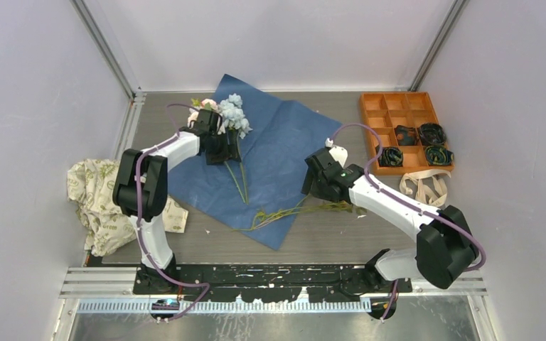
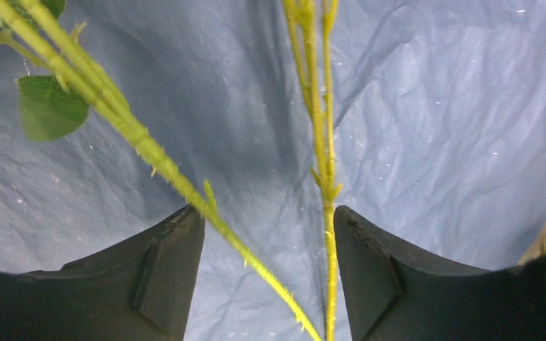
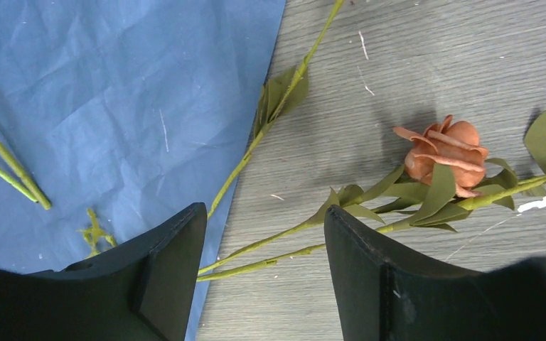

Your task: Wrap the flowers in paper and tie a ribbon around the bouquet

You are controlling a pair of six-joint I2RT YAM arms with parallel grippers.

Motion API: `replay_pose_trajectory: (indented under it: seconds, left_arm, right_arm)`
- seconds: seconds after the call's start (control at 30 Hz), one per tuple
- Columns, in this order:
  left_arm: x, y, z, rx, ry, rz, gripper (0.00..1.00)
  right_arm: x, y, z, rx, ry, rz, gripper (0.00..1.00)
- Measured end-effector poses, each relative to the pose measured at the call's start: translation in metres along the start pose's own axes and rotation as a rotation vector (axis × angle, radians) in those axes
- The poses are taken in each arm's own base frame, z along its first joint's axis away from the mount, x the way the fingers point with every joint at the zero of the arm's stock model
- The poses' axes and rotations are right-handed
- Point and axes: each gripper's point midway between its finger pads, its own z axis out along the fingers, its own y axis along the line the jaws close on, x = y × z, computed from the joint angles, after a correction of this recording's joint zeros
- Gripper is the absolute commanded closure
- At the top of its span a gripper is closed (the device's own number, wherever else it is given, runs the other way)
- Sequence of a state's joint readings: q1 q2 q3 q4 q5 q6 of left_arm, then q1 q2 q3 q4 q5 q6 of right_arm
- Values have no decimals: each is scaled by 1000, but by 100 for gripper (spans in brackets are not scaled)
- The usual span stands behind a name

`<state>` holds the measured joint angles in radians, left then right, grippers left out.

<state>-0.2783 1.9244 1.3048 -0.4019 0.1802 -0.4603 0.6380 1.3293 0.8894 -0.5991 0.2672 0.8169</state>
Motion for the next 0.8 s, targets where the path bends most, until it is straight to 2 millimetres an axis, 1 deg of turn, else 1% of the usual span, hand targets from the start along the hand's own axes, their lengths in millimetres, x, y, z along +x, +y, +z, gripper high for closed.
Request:
replay_pose_trajectory:
  seconds: [0.07,0.13,0.23,0.3,0.33,0.4,0.43,0.47,0.5,0.57,0.63,0.7,0.73,0.77,0.8]
  left_arm:
    - [-2,-3,-6,9,-10,7,29]
    - [-6,-7,-18,23,-30,21,29]
    - [-14,-17,-39,49,-70,62,32]
    - [-20,-26,-55,71,-109,120,33]
    - [-22,-30,-62,85,-126,156,31]
    - [-13,-51,-75,144,-133,299,27]
    - [-2,-65,-81,187,-118,403,25]
    - [18,-86,-88,245,-83,543,24]
    - [42,-106,-92,303,-40,676,23]
    - [86,-135,-97,389,44,877,21]
    - [134,-156,-98,469,134,1048,21]
    - [163,-162,-95,503,192,1145,21]
    - [172,-162,-91,505,218,1178,21]
    - [178,-160,-85,494,237,1203,21]
    - [182,-157,-78,484,252,1223,21]
  right_arm:
    - [1,-2,0,22,-9,-14,32]
    - [3,-6,-4,65,-22,-54,32]
    - [3,3,-15,77,-45,-109,32]
    - [2,11,-21,66,-60,-130,31]
    - [3,13,-23,62,-62,-140,30]
    - [6,13,-24,64,-60,-150,29]
    - [6,12,-24,68,-59,-152,29]
    - [6,11,-24,73,-61,-153,28]
    - [5,9,-24,82,-67,-157,28]
    - [2,3,-25,107,-78,-162,28]
    - [-4,-4,-26,133,-92,-165,28]
    - [-15,-15,-30,157,-112,-152,28]
    - [-23,-21,-32,167,-128,-135,28]
    - [-33,-28,-39,171,-153,-113,28]
    - [-38,-33,-40,179,-163,-94,28]
